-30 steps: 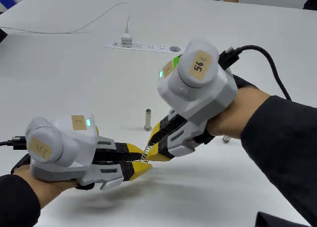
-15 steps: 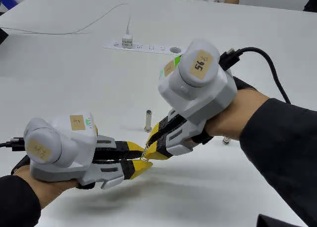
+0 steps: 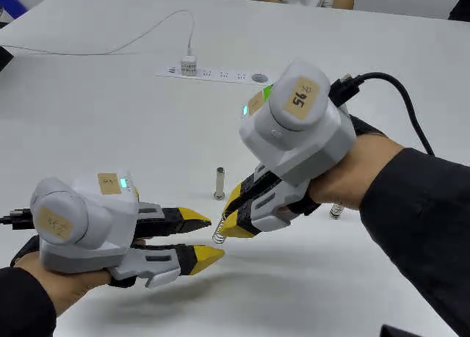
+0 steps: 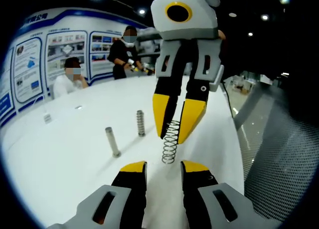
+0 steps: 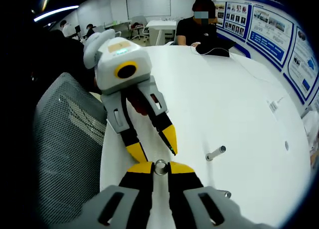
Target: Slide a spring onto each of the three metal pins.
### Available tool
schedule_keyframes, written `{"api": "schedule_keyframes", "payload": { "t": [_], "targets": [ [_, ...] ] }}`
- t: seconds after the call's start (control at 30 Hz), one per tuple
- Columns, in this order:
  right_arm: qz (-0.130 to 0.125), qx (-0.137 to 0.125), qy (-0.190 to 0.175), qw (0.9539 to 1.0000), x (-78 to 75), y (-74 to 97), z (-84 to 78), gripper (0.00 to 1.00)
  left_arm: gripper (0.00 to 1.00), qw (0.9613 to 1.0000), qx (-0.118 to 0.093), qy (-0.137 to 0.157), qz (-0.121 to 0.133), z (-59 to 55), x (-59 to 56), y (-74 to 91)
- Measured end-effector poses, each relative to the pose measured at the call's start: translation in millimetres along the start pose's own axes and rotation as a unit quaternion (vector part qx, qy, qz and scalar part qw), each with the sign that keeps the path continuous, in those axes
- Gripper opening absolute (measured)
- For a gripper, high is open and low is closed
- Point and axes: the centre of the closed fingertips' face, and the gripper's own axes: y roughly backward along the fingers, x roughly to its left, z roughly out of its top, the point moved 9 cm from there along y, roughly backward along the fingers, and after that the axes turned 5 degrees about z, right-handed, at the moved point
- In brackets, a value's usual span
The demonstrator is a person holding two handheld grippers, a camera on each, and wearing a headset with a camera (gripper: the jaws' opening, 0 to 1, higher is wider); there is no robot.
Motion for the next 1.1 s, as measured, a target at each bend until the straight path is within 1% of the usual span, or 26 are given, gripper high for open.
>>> {"api": "schedule_keyframes", "payload": {
  "t": [0.2, 0.37, 0.5, 0.73, 1.1],
  "targets": [
    [-0.003, 0.001, -0.002, 1.0, -1.2, 2.5, -1.3, 0.12, 0.36, 0.9997, -0.001, 0.018, 0.017, -2.7, 3.2, 5.3],
    [-0.005, 0.002, -0.002, 1.0, -2.0, 3.9, -1.6, 0.12, 0.4, 0.9992, -0.003, 0.029, 0.029, -3.6, 5.5, 9.5],
    [-0.008, 0.001, -0.002, 1.0, -4.1, 6.8, -1.3, 0.12, 0.44, 0.9989, -0.005, 0.031, 0.035, -3.0, 6.9, 11.7],
    [-0.019, 0.002, -0.003, 0.9998, -12.0, 15.6, -0.8, 0.12, 0.51, 0.9984, -0.002, 0.036, 0.044, -3.6, 11.2, 15.3],
    [-0.03, 0.006, 0.0, 0.9995, -18.6, 24.7, 3.4, 0.12, 0.57, 0.9978, -0.002, 0.041, 0.051, -6.1, 11.5, 20.6]
  ]
}}
